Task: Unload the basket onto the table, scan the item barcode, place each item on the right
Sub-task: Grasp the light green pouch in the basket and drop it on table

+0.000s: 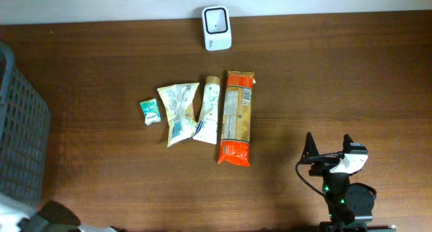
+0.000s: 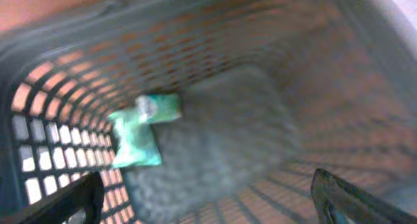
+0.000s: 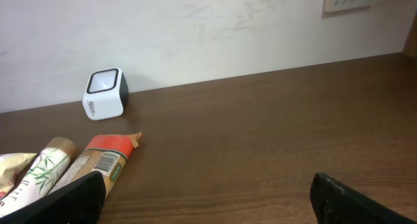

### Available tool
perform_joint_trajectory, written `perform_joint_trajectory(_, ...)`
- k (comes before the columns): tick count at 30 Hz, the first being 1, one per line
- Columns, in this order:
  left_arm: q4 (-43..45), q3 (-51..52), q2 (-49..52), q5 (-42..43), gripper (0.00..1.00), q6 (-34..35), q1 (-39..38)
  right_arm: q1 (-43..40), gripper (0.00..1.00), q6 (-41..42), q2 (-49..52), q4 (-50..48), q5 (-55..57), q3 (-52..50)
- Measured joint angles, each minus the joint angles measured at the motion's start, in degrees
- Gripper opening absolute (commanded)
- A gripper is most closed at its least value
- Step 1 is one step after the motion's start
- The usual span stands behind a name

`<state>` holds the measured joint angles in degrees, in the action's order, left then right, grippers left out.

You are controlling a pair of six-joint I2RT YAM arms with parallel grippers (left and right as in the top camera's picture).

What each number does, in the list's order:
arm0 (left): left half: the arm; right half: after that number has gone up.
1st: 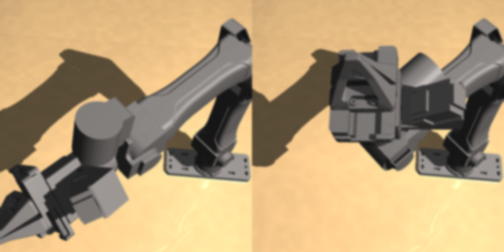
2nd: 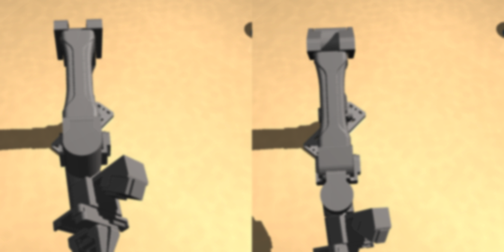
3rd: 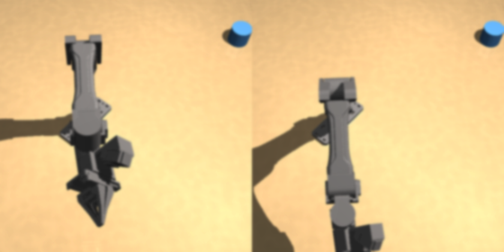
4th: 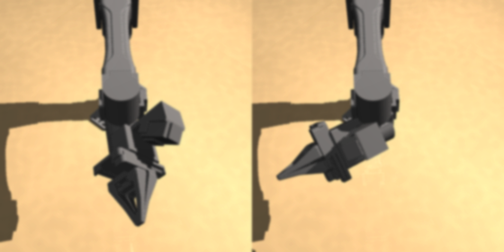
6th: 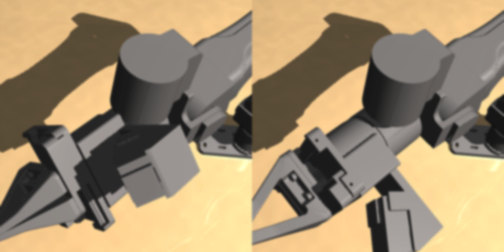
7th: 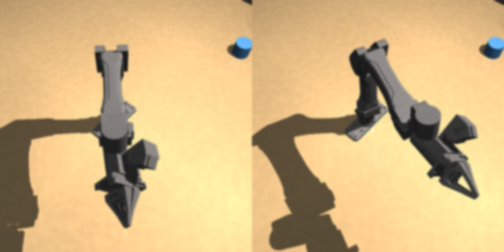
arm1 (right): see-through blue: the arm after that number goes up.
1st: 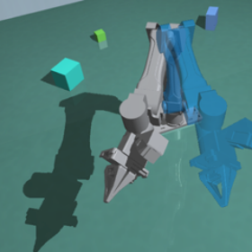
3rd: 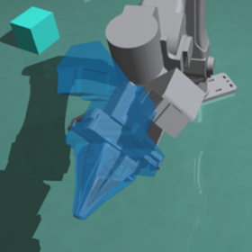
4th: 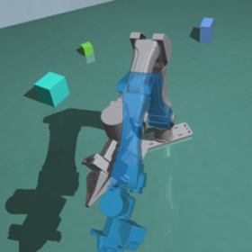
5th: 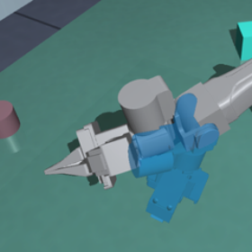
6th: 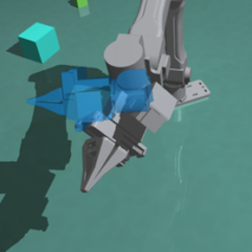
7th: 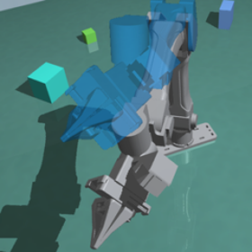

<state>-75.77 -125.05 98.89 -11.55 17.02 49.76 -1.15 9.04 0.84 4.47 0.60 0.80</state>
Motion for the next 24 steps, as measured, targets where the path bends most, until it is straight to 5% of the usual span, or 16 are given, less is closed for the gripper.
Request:
perform_joint_trajectory(8, 25.9, 33.62, 7.28, 0.55, 0.99, -2.21, 11.58, 0.0, 0.99, 0.0, 0.0, 0.02, 0.0, 0.0)
perform_joint_trajectory(17, 31.17, 36.26, 18.38, 0.59, 0.89, -14.25, 16.35, 0.0, 0.99, 0.02, 0.0, 0.02, 0.0, 0.0)
perform_joint_trajectory(18, 31.69, 36.26, 18.82, 0.59, 0.84, -14.49, 16.5, 0.0, 0.99, 0.02, 0.0, 0.02, 0.0, 0.0)
perform_joint_trajectory(23, 32.92, 36.26, 20.98, 0.52, 0.08, -15.26, 17.2, 0.0, 0.99, 0.0, 0.0, 0.02, 0.0, 0.0)
perform_joint_trajectory(24, 33.11, 36.26, 20.98, 0.48, 0.0, -15.61, 17.2, 0.0, 0.99, 0.04, 0.0, 0.02, 0.0, 0.0)
